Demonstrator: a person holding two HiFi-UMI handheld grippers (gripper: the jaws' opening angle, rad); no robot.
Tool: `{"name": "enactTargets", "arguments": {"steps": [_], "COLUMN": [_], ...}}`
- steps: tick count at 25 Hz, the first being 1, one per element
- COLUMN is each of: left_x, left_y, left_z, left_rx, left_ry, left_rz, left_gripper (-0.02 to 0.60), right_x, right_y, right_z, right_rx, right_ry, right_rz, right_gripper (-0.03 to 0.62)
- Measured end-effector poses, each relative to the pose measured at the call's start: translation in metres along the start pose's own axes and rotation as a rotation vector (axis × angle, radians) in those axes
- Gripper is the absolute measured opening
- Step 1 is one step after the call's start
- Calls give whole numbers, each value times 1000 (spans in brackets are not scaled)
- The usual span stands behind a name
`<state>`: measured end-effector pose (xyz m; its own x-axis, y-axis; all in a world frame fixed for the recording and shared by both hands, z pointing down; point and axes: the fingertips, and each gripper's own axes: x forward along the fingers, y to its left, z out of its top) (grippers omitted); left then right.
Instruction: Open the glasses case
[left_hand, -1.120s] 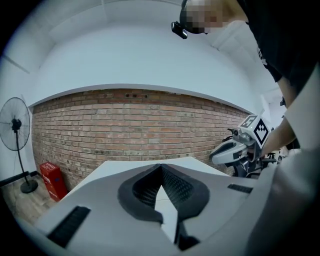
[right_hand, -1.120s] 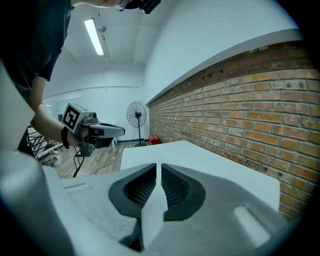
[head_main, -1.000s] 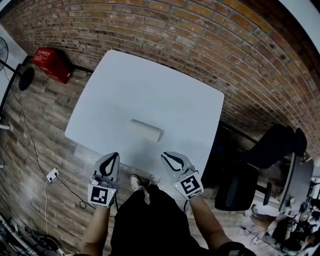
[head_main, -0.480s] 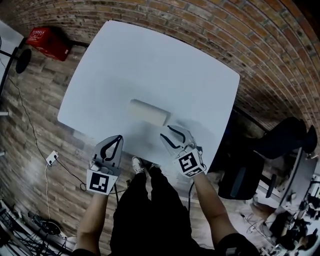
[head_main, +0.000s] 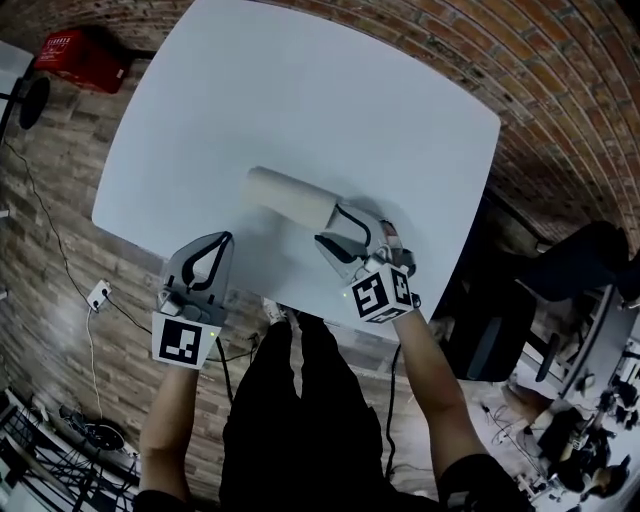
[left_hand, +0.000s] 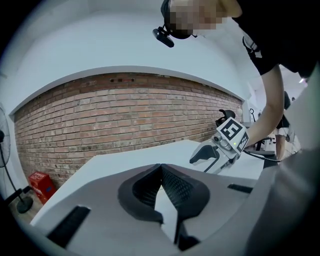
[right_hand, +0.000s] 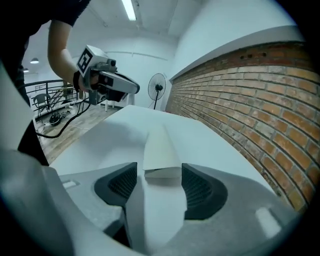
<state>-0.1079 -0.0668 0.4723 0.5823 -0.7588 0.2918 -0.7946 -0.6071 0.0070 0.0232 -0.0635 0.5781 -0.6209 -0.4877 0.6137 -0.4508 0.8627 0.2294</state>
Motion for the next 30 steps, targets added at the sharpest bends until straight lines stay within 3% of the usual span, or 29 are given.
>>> {"name": "enactTargets", "arguments": {"steps": [8,9,12,13,16,22,23,25,28,30], "left_x": [18,20,27,31,47,63,65,70,78,81], "left_y": [4,3,-1,0,4,12,14,15,14,16], "left_z": [-13,-15,-26,-28,-28,-42,-46,-52,-60,-64], "left_rx": [22,54,304,335,349,435,440,452,459,448], "left_ry": [11,26,124,132,120,178,192,213,213,214], "left_rz": [-25,-44,-153,-168,-197,-347,-361,-404,-473,-497], "left_gripper": [2,2,2,2,2,3,11,157,163,207], "right_x": [13,13,16,17,19,23,23,23,23,23], "right_y": [-9,-9,-9,-9,-8,-6,-6,-6,-6,-6], "right_z": [5,4,5,5,7,9,9,8,6,6], "right_rx": [-51,-48,-42,-45,-73,-48,-46,-40,-28,-20], "right_ry": [-12,-7,-5,-4,8,7,5,3,0,-3], "right_rz": [38,50,99,116,154,207,211,218,221,220], "right_gripper": [321,336,347,347,347,347,347,347,345,345]}}
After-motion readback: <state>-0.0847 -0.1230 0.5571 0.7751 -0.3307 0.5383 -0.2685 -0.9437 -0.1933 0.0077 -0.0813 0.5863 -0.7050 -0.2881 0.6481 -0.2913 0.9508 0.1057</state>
